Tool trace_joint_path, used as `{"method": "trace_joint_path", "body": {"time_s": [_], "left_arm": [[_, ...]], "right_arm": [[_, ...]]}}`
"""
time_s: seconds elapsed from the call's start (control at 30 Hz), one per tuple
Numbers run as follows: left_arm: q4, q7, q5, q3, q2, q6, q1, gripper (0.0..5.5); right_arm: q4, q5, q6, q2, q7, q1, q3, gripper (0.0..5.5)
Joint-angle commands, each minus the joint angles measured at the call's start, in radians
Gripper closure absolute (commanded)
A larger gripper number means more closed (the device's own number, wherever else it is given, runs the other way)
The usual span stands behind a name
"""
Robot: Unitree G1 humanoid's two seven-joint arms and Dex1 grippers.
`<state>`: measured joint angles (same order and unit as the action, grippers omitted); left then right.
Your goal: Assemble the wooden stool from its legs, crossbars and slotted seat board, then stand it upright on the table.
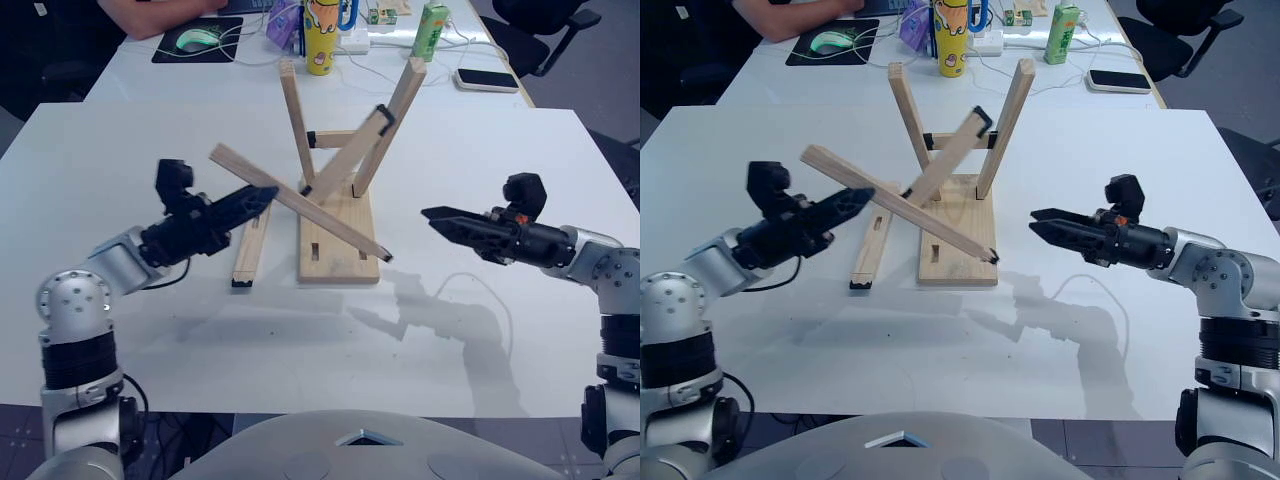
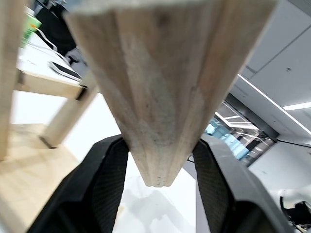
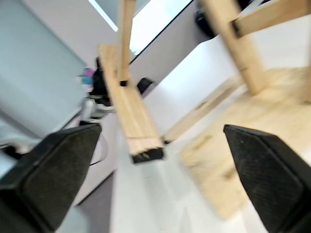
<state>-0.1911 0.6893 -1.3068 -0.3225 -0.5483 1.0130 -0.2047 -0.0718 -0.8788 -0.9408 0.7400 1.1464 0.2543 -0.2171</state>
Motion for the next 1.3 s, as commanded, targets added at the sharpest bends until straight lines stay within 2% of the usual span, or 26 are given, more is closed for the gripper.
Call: {"method": "trace_joint_path", "body": {"time_s": [0.03,0.1,0.23,0.43,0.6,0.83,0.93,1.03,1.13,1.2,1.3], "left_arm": [[0.033,0.037,-0.002,-0.053,-0.074,-0.003,-0.057,3.46],[0.045,0.058,0.013,-0.053,-0.101,0.0,-0.076,3.46],[0.047,0.074,0.035,-0.041,-0.11,-0.009,-0.089,3.46],[0.047,0.09,0.076,-0.018,-0.092,-0.029,-0.095,3.46],[0.043,0.093,0.133,0.007,-0.086,-0.059,-0.1,3.46],[0.046,0.07,0.182,-0.01,-0.058,-0.124,-0.11,3.46],[0.04,0.069,0.214,0.004,-0.051,-0.152,-0.123,3.46],[0.003,0.072,0.304,0.048,-0.054,-0.218,-0.142,3.46],[-0.043,0.08,0.349,0.07,-0.068,-0.252,-0.156,3.46],[-0.066,0.096,0.38,0.09,-0.088,-0.263,-0.161,3.46],[-0.061,0.136,0.45,0.142,-0.106,-0.292,-0.163,3.46]], "right_arm": [[0.144,0.296,0.322,-0.023,-0.057,-0.114,0.184,0.6],[0.24,0.494,0.556,-0.019,-0.075,-0.166,0.306,0.6],[0.236,0.724,0.882,-0.066,-0.131,-0.205,0.432,0.6],[0.043,0.975,1.132,-0.13,-0.27,-0.162,0.546,0.6],[-0.085,1.079,1.216,-0.122,-0.368,-0.105,0.54,0.6],[-0.218,1.075,1.347,-0.093,-0.41,-0.031,0.498,0.6],[-0.16,0.932,1.273,-0.108,-0.339,-0.059,0.46,0.6],[0.025,0.587,0.958,-0.108,-0.251,-0.183,0.352,1.0],[0.177,0.294,0.7,-0.17,-0.326,-0.269,0.248,1.58],[0.198,0.277,0.693,-0.269,-0.473,-0.272,0.209,1.88],[0.19,0.427,0.762,-0.403,-0.683,-0.261,0.237,2.31]]}}
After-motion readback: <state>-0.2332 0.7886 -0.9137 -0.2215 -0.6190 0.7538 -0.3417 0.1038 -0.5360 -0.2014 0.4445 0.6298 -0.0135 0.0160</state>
